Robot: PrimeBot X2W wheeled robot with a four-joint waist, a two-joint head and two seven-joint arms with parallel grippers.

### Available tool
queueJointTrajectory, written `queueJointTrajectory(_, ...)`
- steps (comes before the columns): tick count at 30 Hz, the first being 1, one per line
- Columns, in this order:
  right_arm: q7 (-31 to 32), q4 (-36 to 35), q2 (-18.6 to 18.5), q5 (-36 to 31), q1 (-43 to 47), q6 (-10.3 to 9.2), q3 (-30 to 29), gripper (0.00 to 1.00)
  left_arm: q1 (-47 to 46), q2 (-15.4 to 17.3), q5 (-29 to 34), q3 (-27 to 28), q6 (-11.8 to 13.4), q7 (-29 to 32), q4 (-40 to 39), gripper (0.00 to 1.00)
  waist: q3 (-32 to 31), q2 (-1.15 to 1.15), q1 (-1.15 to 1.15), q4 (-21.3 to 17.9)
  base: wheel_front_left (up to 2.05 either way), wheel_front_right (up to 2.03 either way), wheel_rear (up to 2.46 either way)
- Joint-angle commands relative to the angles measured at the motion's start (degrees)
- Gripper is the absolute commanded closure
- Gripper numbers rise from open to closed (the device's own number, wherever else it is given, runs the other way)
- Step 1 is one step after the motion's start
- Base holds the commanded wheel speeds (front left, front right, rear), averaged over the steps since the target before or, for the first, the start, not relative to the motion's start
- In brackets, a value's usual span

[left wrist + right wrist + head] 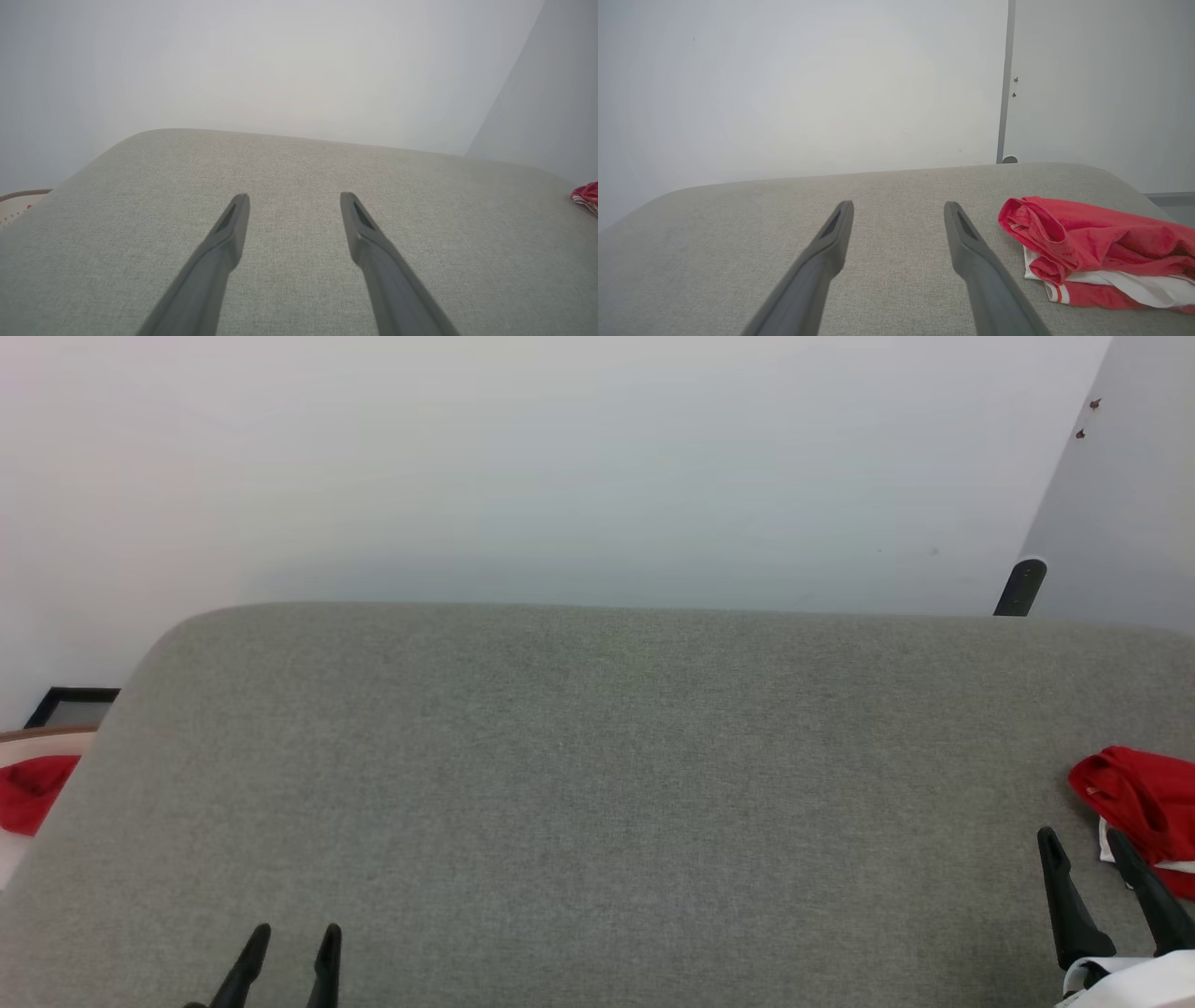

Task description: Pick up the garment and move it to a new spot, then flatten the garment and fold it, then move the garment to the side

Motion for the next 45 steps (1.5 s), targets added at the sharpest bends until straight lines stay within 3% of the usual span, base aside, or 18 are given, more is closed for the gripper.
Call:
queueJointTrajectory(1, 0.03, -0.26, 0.22, -0.07, 0.75, -0.07, -0.1, 0.0, -0.29, 0.12, 0.02, -0.05, 0.19, 0.07, -0.08, 0.0, 0.0, 0.0, 0.0, -0.04, 0.0, 0.0, 0.0)
queueJointTrajectory(16, -0.05, -1.34, 1.55, -0.29, 1.39, -0.06, -0.83, 0.0, -0.2, -0.34, -1.97, 0.21, 0.42, 0.19, 0.03, 0.0, -0.13, 0.0, 0.0, -0.06, 0.0, 0.0, 0.0)
queueJointTrajectory(17, 0.03, -1.03, 1.49, -0.17, 0.9, 0.0, -0.58, 1.0, 0.05, -0.35, -1.78, 0.08, 0.25, 0.01, 0.29, 1.0, -0.14, 0.0, 0.0, -0.08, 0.0, 0.0, 0.0)
queueJointTrajectory(21, 0.11, 1.15, 2.74, -0.03, 1.81, 0.0, -0.08, 1.0, 0.82, -1.93, -1.97, -0.47, 0.25, 0.06, 2.43, 1.0, -0.13, 0.0, 0.0, -0.09, 0.0, 0.0, 0.0)
queueJointTrajectory(45, 4.05, 2.77, 5.71, 20.27, -1.48, -0.01, -1.69, 1.0, -4.95, -5.9, -21.63, 2.83, -0.46, 6.57, 4.6, 1.0, 0.79, 0.0, 0.0, -0.68, 0.0, 0.0, 0.0)
